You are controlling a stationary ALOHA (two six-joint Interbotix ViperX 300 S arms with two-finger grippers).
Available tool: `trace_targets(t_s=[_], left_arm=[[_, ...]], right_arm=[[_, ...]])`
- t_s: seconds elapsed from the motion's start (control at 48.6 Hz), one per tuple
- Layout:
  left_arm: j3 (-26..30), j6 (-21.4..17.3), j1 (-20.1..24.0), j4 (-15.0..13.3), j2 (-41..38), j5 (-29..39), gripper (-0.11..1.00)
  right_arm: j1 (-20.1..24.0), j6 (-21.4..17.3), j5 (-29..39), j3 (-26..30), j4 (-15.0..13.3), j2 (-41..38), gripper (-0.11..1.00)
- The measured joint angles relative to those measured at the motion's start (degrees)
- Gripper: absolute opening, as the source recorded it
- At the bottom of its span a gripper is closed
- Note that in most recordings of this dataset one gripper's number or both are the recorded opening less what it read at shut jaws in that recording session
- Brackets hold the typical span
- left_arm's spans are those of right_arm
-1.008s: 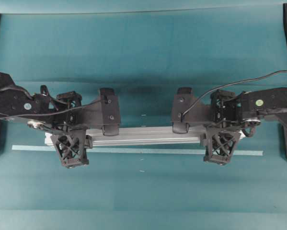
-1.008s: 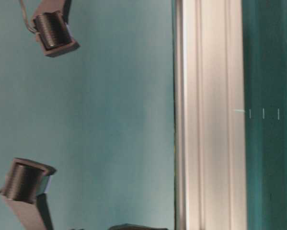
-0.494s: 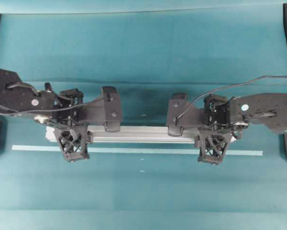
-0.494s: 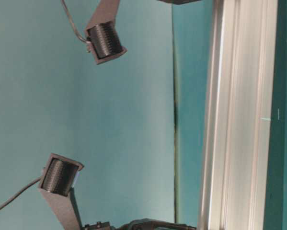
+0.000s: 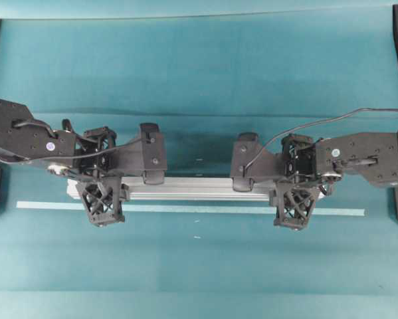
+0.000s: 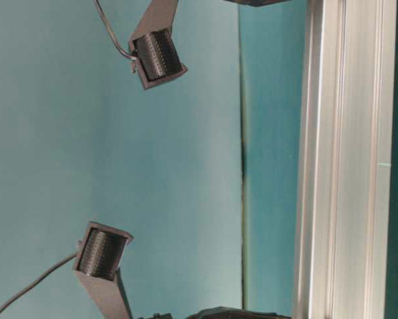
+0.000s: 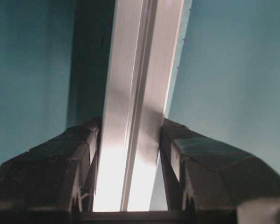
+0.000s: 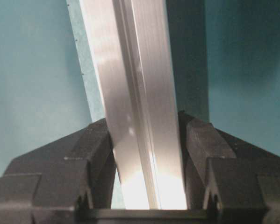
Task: Lift the metal rail with both hands.
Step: 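Lower the held rail with both grippers onto the table, parallel to strip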
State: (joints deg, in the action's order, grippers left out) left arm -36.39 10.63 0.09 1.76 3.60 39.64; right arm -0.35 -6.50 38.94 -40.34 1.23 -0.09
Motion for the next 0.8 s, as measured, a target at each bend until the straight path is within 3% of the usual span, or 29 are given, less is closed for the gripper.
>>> trace_targets(t_s=[0.432, 0.802], left_arm=[[-1.32, 0.97, -0.53, 0.00, -2.11, -3.96, 0.32], [-2.72, -2.72, -0.62, 0.00, -1.85, -4.57, 0.32]], right_arm=[[0.09, 0.09, -0.26, -0.18, -0.09, -0.62, 0.41], [0.35, 0.00, -1.14, -0.09, 0.62, -0.79, 0.41]])
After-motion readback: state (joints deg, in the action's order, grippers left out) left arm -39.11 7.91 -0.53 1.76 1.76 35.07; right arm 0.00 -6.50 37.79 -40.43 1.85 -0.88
